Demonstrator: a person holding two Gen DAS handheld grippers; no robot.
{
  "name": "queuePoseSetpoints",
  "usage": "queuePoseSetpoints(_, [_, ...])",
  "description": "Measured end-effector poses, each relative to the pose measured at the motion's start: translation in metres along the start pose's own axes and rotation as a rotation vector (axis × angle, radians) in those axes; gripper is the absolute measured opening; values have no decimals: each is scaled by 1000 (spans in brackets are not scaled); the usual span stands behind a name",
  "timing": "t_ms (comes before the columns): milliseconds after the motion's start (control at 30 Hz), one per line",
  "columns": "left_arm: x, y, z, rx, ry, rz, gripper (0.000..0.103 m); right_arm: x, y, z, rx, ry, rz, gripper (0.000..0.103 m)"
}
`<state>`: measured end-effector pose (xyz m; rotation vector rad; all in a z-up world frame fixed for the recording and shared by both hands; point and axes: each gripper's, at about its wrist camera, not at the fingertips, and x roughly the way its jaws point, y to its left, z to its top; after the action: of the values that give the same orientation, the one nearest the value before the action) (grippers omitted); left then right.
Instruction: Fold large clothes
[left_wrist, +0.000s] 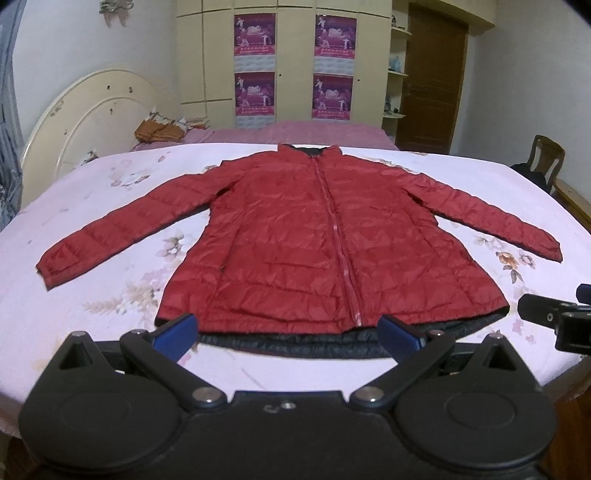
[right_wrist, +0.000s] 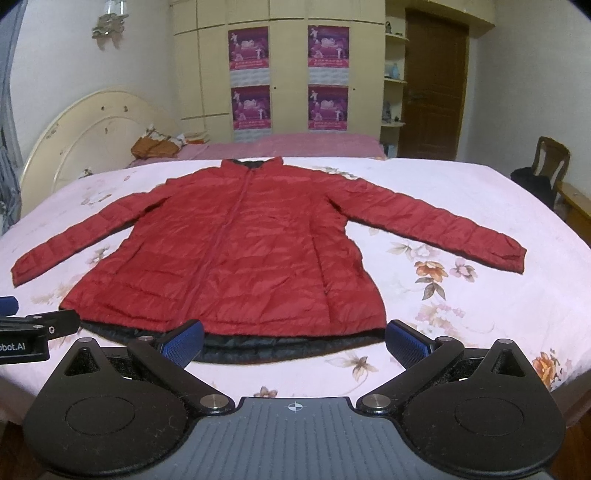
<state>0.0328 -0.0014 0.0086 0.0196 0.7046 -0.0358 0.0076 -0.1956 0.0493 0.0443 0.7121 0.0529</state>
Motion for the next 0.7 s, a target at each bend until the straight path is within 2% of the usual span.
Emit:
queuePoseSetpoints(400, [43, 1, 32, 30, 7, -63, 103, 38, -4, 32, 31, -11, -60, 103])
queuePoseSetpoints(700, [88, 8, 63, 45, 20, -100, 103, 86, -7, 61, 59, -5, -98, 103])
